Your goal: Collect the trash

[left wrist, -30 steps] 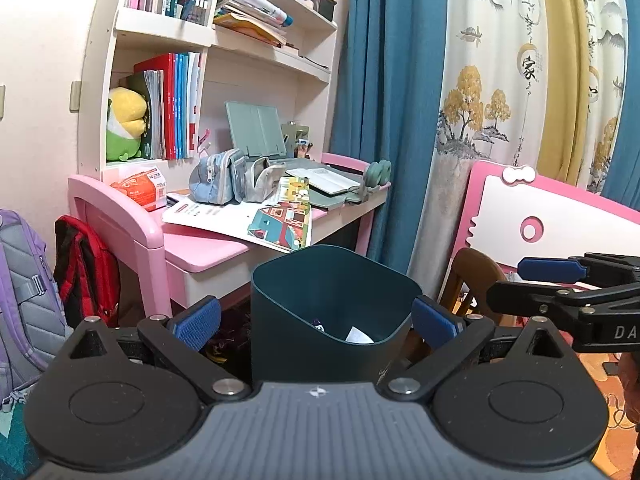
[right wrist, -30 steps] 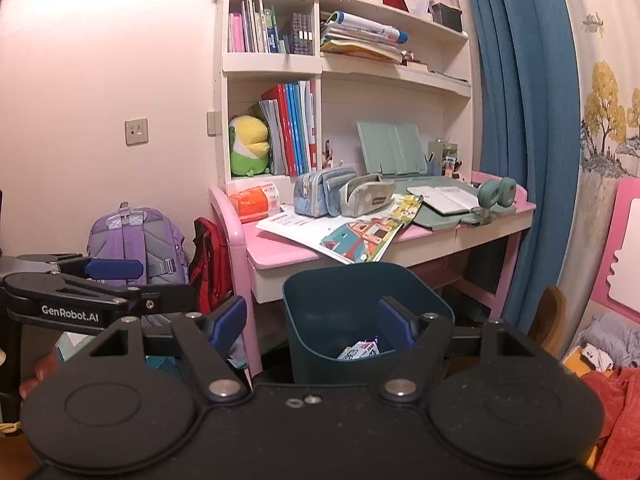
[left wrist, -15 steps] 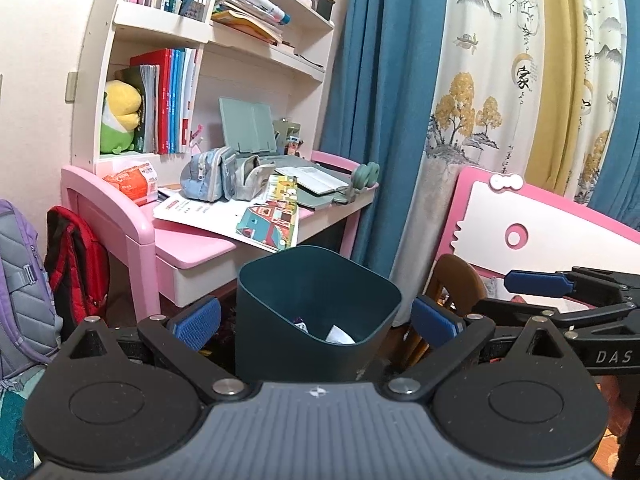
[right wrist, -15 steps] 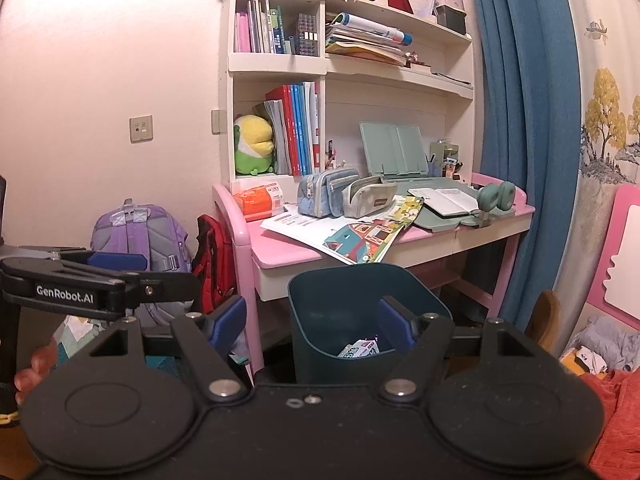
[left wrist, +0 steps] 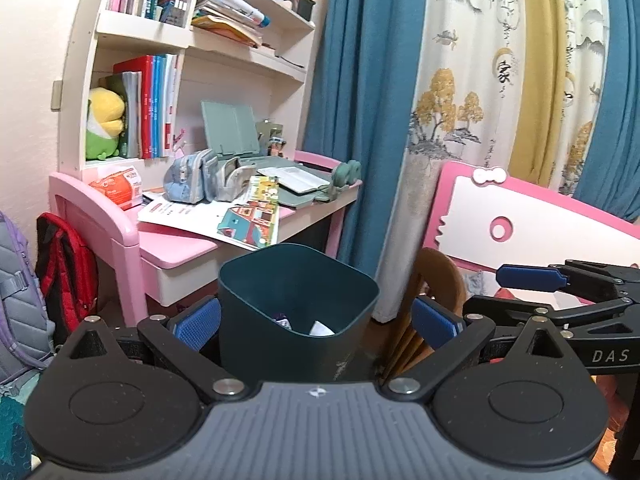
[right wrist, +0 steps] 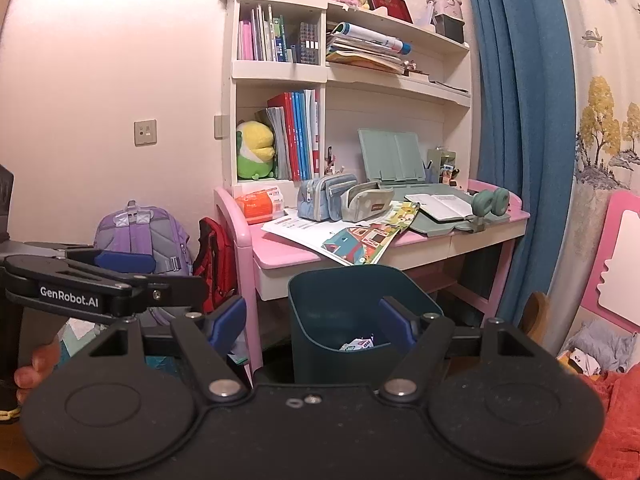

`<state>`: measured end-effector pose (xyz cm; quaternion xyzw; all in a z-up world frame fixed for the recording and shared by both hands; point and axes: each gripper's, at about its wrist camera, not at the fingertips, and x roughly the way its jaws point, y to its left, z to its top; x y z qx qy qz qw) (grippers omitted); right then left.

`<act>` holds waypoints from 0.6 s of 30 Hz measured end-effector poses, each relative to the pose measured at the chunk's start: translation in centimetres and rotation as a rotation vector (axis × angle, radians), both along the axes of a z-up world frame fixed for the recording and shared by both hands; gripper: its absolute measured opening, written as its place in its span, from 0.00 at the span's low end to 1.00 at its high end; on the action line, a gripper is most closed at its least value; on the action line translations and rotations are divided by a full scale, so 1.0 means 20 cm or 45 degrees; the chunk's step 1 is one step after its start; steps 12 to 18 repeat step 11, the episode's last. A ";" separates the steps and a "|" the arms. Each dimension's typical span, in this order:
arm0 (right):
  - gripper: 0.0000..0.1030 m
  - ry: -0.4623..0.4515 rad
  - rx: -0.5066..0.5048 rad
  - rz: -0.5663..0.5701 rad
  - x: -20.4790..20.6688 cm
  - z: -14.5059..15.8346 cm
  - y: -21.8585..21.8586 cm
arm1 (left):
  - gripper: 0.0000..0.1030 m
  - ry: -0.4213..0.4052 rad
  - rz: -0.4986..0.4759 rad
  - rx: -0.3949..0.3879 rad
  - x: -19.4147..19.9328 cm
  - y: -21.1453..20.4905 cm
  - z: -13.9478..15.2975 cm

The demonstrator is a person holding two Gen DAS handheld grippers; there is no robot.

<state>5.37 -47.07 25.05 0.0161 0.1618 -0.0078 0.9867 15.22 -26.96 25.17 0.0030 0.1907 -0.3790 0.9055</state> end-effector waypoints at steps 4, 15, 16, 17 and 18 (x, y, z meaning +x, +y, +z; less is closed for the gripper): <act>0.70 0.004 0.010 -0.006 -0.02 -0.01 -0.01 | 0.99 0.019 -0.009 -0.033 -0.02 0.01 -0.01; 0.70 0.014 0.015 -0.006 -0.05 -0.03 -0.01 | 0.99 0.023 0.019 -0.016 -0.05 0.04 -0.03; 0.70 0.014 0.015 -0.006 -0.05 -0.03 -0.01 | 0.99 0.023 0.019 -0.016 -0.05 0.04 -0.03; 0.70 0.014 0.015 -0.006 -0.05 -0.03 -0.01 | 0.99 0.023 0.019 -0.016 -0.05 0.04 -0.03; 0.70 0.014 0.015 -0.006 -0.05 -0.03 -0.01 | 0.99 0.023 0.019 -0.016 -0.05 0.04 -0.03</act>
